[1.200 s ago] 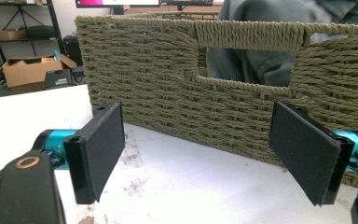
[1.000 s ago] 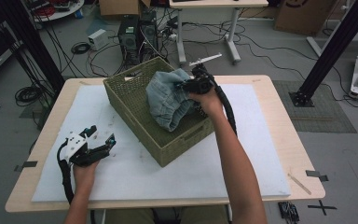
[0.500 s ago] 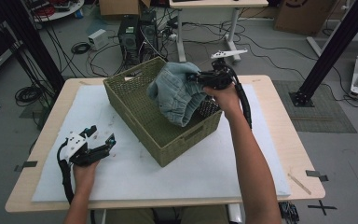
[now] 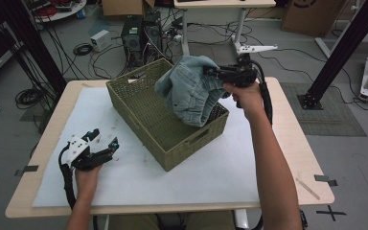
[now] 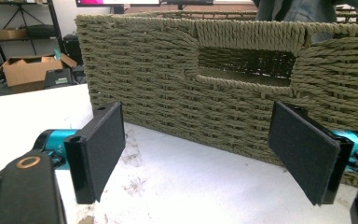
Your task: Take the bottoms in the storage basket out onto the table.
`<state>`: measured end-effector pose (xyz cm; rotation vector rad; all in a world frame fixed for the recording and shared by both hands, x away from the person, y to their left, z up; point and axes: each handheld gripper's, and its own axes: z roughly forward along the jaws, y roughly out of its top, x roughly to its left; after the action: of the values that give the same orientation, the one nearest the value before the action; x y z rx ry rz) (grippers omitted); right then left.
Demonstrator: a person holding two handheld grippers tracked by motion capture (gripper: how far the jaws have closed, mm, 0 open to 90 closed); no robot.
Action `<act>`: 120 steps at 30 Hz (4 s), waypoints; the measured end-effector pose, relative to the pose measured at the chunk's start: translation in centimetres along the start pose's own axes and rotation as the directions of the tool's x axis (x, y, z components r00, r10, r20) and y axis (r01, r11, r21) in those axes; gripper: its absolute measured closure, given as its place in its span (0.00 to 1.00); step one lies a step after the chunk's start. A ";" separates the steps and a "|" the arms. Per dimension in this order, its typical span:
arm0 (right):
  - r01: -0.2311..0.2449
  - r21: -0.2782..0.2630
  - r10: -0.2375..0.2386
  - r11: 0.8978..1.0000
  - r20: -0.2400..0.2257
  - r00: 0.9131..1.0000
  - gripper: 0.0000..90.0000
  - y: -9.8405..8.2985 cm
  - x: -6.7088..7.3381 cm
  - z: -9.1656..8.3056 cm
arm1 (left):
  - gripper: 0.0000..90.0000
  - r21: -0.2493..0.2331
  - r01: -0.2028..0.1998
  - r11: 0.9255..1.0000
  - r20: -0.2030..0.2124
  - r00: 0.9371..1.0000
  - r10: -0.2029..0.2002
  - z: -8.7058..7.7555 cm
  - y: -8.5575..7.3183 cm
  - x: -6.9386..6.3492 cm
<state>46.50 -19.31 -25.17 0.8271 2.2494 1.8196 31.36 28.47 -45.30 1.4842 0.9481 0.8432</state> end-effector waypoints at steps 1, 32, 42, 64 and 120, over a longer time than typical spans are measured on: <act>0.001 -0.007 0.000 1.000 0.001 1.000 0.90 0.0 0.0 -0.3 | 0.21 -0.001 -0.002 1.000 0.000 1.000 0.002 0.0 0.0 0.0; 0.004 -0.235 0.027 0.972 0.130 0.991 0.91 3.1 0.0 -12.9 | 0.21 0.005 0.000 1.000 -0.006 1.000 0.000 0.1 0.0 0.0; -0.001 -0.258 0.052 0.966 0.190 0.980 0.91 2.8 -0.6 -15.8 | 0.21 0.001 0.007 1.000 -0.005 1.000 -0.007 0.0 0.0 0.1; -0.097 -0.216 0.156 0.972 0.276 0.948 0.91 -3.1 -3.8 -18.2 | 0.21 0.007 0.005 1.000 -0.005 1.000 -0.005 0.0 0.0 0.1; -0.144 0.088 0.082 0.986 0.495 0.865 0.41 -18.5 -3.2 -15.9 | 0.21 0.013 -0.009 1.000 -0.009 1.000 0.009 0.1 0.1 -0.1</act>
<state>36.27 -36.90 -39.09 1.2988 2.0196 1.3144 31.44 28.37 -45.24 1.4977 0.9556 0.8520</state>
